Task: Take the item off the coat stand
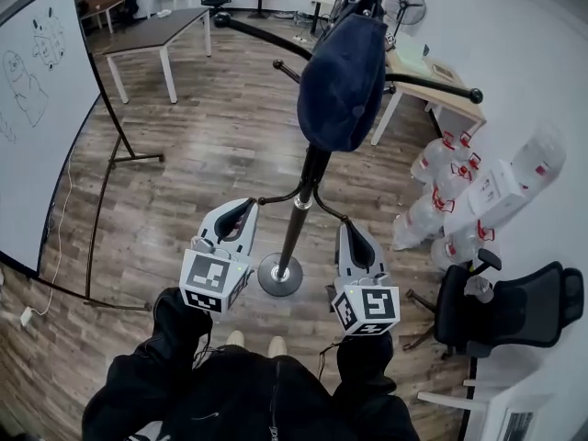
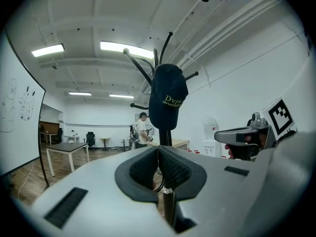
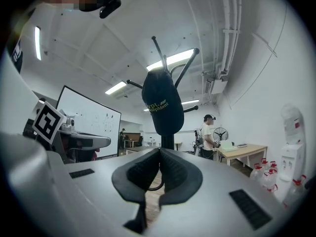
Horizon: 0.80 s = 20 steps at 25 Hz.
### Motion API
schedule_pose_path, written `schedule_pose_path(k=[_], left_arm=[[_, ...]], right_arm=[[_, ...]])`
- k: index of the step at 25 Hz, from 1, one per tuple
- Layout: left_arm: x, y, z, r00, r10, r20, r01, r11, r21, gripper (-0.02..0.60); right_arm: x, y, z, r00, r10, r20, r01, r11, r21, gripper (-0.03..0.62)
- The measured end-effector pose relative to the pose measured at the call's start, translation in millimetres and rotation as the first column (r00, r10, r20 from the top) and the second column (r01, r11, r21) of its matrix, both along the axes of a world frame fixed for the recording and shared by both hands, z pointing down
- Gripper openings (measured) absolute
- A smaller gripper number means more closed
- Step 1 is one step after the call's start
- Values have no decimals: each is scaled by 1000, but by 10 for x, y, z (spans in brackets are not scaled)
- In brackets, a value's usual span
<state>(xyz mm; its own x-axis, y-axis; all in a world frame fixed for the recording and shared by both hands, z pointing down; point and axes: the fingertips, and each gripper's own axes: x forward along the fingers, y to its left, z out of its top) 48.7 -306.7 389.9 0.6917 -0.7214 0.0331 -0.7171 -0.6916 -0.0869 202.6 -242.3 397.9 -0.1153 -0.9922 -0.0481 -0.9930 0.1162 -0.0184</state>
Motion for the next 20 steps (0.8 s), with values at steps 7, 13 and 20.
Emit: schedule_pose_path(k=[7,13,20], left_arm=[[-227,-144,-7,997,74,-9,-74,997,-7,23],[-268,-196,-24,994,106,-3,-106,994,-5,23],[-322,-219,-72,994,112,-7,-112,994,5,23]], right_arm=[[-264,24,-44,997,79,-9,-79,997,2,17],[-220,-35,-649,994,111,-20,-108,989,104,17],[-296,-125,-1437,996,68,-63,-53,976,212,120]])
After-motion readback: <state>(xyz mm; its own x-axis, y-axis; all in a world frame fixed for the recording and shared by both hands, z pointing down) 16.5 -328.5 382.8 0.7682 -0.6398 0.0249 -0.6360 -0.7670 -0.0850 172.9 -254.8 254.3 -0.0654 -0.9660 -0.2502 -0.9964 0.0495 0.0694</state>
